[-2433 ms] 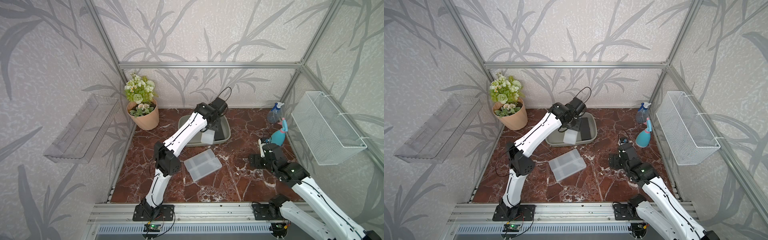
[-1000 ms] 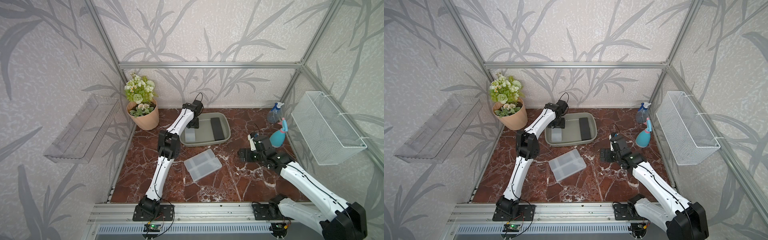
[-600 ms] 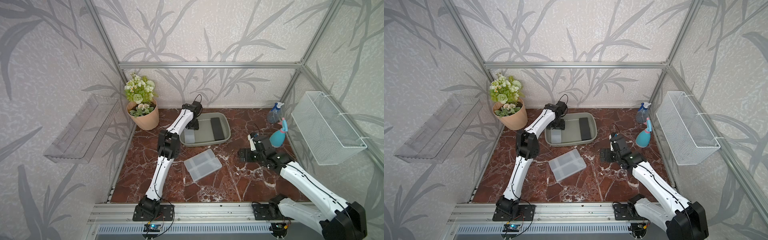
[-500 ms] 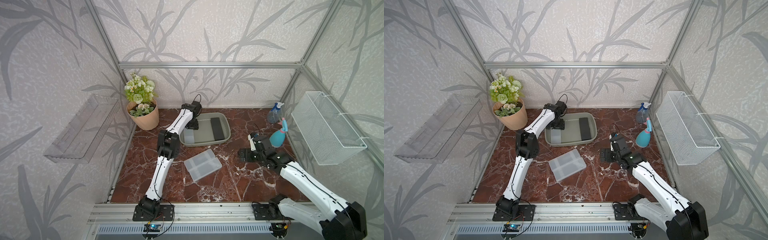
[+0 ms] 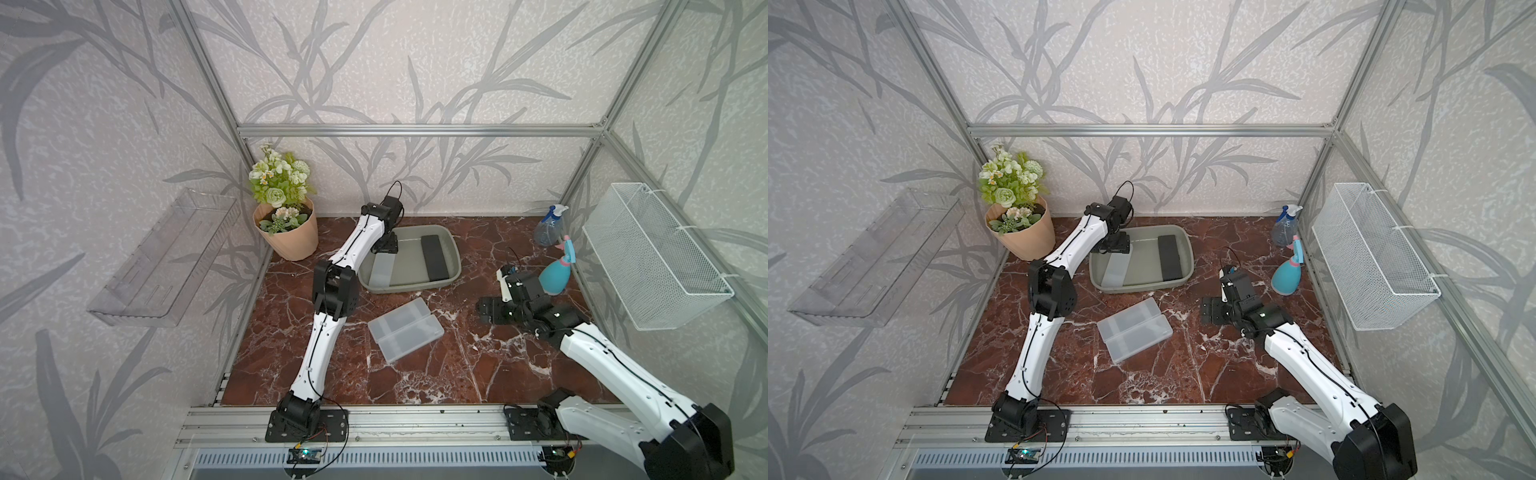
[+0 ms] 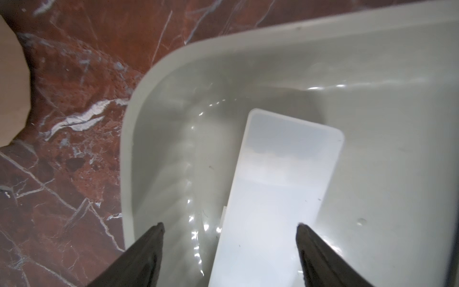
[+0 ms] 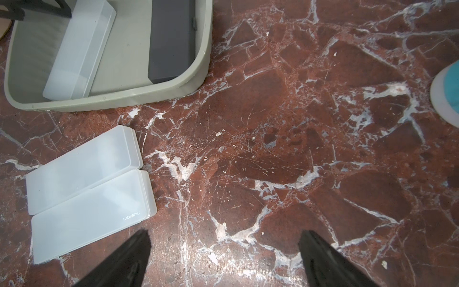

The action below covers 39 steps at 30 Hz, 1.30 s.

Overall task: Put the pencil case into the storage box
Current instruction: Place the pencil case at the storage box, then pick up the pencil case from the center of the board.

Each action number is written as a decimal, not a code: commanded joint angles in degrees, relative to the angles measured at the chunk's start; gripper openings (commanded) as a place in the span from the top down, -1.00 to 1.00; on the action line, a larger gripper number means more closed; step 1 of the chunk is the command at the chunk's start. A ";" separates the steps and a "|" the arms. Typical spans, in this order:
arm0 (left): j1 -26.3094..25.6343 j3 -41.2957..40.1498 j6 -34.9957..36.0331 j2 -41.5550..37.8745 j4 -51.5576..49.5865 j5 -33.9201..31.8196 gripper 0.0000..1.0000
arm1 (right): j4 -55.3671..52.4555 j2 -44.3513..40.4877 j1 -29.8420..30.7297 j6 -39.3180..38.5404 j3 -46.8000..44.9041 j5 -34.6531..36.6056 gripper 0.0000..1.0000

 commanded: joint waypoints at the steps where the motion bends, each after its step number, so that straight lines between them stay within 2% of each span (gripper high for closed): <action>1: -5.18 -6.20 3.11 -12.77 3.11 1.78 -0.69 | -1.35 -0.53 -0.28 -0.74 2.28 1.36 -0.96; 6: -19.02 -29.84 10.16 -28.94 9.39 0.97 -0.71 | -1.97 -2.01 -1.29 -1.19 1.36 2.78 -0.98; 9: -26.04 -41.08 10.25 -36.24 10.22 3.05 -0.72 | -2.18 -3.83 -2.93 -1.36 -0.02 2.66 -0.99; 15: -30.51 -60.20 7.48 -46.43 17.58 8.93 -0.80 | -2.85 -6.54 -6.65 -0.71 -2.03 1.17 -0.99; 31: -32.57 -75.30 2.88 -46.52 20.87 12.70 -0.94 | -6.67 -13.30 -6.74 1.55 -4.76 -0.81 -0.99; 39: -32.51 -75.81 4.85 -43.69 21.49 10.93 -0.98 | -6.62 -12.95 -6.70 1.58 -4.85 -0.99 -0.99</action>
